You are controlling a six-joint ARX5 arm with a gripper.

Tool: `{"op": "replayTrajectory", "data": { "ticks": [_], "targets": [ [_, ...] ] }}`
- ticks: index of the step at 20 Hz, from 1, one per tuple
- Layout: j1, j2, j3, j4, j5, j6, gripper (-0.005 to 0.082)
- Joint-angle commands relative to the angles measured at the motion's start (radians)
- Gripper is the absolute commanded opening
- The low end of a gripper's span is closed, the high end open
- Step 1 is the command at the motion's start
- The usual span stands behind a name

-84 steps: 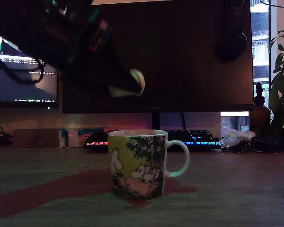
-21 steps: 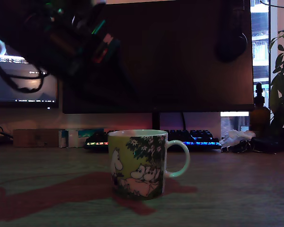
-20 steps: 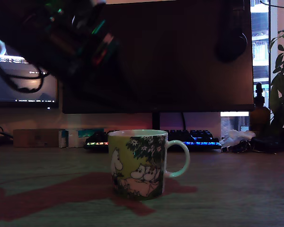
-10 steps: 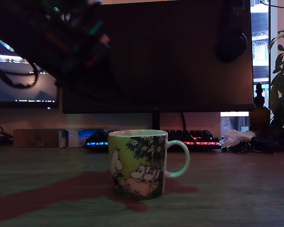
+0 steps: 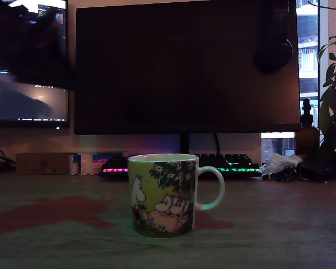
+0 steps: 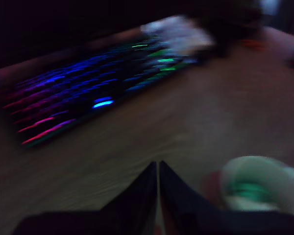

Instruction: Pick up the coffee capsules on the table and drop them inside the coffee cup

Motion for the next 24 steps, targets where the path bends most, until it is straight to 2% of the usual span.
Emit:
{"op": "replayTrajectory", "data": {
  "ticks": [1, 5, 10, 12, 14, 15, 16, 21, 24],
  "targets": [
    [0.055, -0.040, -0.027, 0.001, 0.022, -0.007, -0.0020],
    [0.192, -0.116, -0.042, -0.013, 0.040, -0.013, -0.0020],
    [0.303, -0.262, -0.108, -0.006, 0.040, -0.067, -0.0020],
    [0.307, -0.336, -0.134, -0.006, 0.035, -0.111, -0.0020],
    [0.307, -0.411, -0.168, -0.007, 0.004, -0.128, -0.0020],
    [0.307, -0.451, -0.193, -0.006, -0.032, -0.164, -0.0020],
    [0.307, -0.490, -0.217, -0.007, -0.045, -0.191, -0.0020],
    [0.306, -0.712, -0.323, -0.084, -0.074, -0.202, -0.0020],
    [0.305, -0.831, -0.329, -0.149, -0.131, -0.209, -0.0020]
  ]
}}
